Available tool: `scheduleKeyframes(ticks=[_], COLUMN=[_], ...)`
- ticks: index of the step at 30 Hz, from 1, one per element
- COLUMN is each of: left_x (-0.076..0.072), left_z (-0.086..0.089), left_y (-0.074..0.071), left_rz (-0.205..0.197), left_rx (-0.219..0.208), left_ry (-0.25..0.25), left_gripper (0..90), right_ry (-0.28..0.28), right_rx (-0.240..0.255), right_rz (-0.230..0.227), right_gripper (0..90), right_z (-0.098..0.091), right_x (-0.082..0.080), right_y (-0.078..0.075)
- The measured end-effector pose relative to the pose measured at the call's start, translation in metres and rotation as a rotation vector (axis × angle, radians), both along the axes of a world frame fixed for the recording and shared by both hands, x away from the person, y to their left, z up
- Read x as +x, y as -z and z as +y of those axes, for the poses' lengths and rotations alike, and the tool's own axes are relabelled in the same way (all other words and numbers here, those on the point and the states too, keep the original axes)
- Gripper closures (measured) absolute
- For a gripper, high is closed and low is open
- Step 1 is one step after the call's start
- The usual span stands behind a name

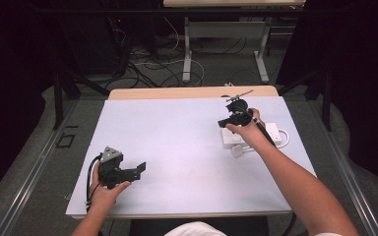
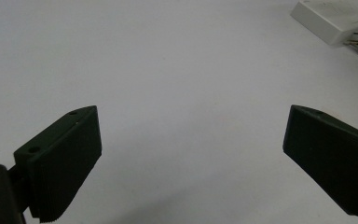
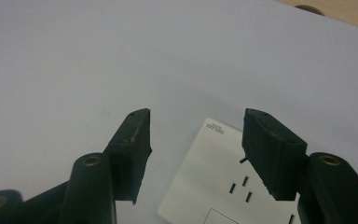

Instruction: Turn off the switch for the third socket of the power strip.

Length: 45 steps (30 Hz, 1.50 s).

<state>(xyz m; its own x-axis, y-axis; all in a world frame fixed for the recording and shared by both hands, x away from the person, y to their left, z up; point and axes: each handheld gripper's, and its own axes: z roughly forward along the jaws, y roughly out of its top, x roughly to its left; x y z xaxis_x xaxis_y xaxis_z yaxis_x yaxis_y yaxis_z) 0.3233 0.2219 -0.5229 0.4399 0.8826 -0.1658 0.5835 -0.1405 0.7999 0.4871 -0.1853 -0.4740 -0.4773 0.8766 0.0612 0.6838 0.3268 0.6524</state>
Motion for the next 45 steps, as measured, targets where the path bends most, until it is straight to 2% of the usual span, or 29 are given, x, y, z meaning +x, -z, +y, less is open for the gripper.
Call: scheduleKeyframes(ticks=[5, 11, 15, 22, 33, 40, 41, 42, 45], left_x=[0.0, 0.0, 0.0, 0.0, 0.0, -0.001, -0.001, -0.001, -0.001], left_z=[0.0, 0.0, 0.0, -0.001, 0.0, 0.0, -0.001, 0.0, 0.0], left_y=[0.001, 0.0, 0.0, 0.001, 0.0, 0.0, 0.0, 0.0, 0.0], left_rz=[-0.006, -0.005, 0.002, -0.006, 0.0, 0.002, 0.002, 0.002, 0.002], left_rx=[-0.002, -0.004, 0.003, 0.001, 0.002, 0.003, 0.003, 0.003, 0.003], left_ry=[-0.005, -0.007, 0.001, -0.003, -0.001, -0.001, -0.001, -0.001, -0.002], left_gripper=[4.1, 4.1, 4.1, 4.1, 4.1, 4.1, 4.1, 4.1, 4.1], right_ry=[-0.016, -0.029, -0.036, -0.036, -0.062, -0.082, -0.076, -0.085, -0.083], right_rx=[0.016, 0.032, 0.02, 0.019, 0.0, 0.005, 0.013, 0.015, 0.026], right_rz=[-0.036, -0.034, -0.055, -0.054, -0.092, -0.108, -0.097, -0.109, -0.103], right_gripper=[36.5, 25.6, 21.9, 17.0, 15.4, 15.0, 15.0, 15.0, 15.0], right_z=[-0.004, -0.009, -0.011, -0.012, -0.015, -0.017, -0.016, -0.017, -0.018], right_x=[-0.003, -0.008, -0.012, -0.02, -0.035, -0.045, -0.047, -0.048, -0.052], right_y=[-0.007, -0.014, -0.018, -0.022, -0.031, -0.036, -0.036, -0.037, -0.037])
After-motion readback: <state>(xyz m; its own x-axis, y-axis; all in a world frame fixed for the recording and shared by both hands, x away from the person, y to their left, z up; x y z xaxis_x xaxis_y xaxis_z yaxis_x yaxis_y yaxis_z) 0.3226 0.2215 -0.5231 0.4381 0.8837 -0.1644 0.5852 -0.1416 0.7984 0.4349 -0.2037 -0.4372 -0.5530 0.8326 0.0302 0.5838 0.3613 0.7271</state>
